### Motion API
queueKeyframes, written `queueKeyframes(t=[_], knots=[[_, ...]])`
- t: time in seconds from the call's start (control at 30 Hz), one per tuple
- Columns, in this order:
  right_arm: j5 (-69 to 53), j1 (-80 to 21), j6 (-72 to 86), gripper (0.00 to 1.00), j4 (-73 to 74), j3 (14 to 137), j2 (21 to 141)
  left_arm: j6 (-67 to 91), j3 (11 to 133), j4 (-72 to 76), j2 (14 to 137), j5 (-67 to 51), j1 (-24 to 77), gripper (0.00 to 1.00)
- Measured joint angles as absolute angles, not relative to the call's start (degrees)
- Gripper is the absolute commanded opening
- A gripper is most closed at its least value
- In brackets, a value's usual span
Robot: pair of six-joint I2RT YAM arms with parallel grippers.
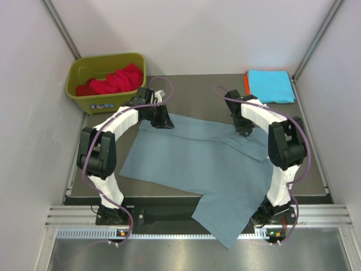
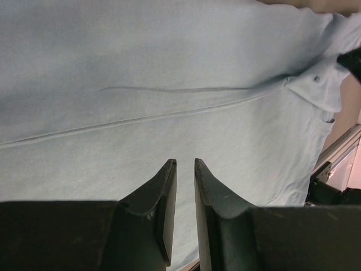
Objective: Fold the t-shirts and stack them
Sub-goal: Fold the tshirt
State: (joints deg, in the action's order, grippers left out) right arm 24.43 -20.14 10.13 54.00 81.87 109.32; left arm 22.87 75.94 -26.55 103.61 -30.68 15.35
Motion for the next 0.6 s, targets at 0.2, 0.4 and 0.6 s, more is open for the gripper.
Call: queueKeyframes(t=[0.2, 0.4, 0.6], knots=[[23.8, -15.7, 8.8, 0.41, 54.6, 87.1, 111.7, 22.8, 75.9, -26.6, 103.6, -30.7, 15.4, 0.24], [15.7, -16.5, 10.9, 0.42, 53.9, 80.9, 101.8, 22.9, 75.9, -26.6, 103.6, -30.7, 15.4, 0.24], [8.7, -16.9, 15.6, 0.42, 51.4, 73.6, 97.9, 22.8, 75.9, -26.6, 103.6, -31.0, 15.4, 0.24]])
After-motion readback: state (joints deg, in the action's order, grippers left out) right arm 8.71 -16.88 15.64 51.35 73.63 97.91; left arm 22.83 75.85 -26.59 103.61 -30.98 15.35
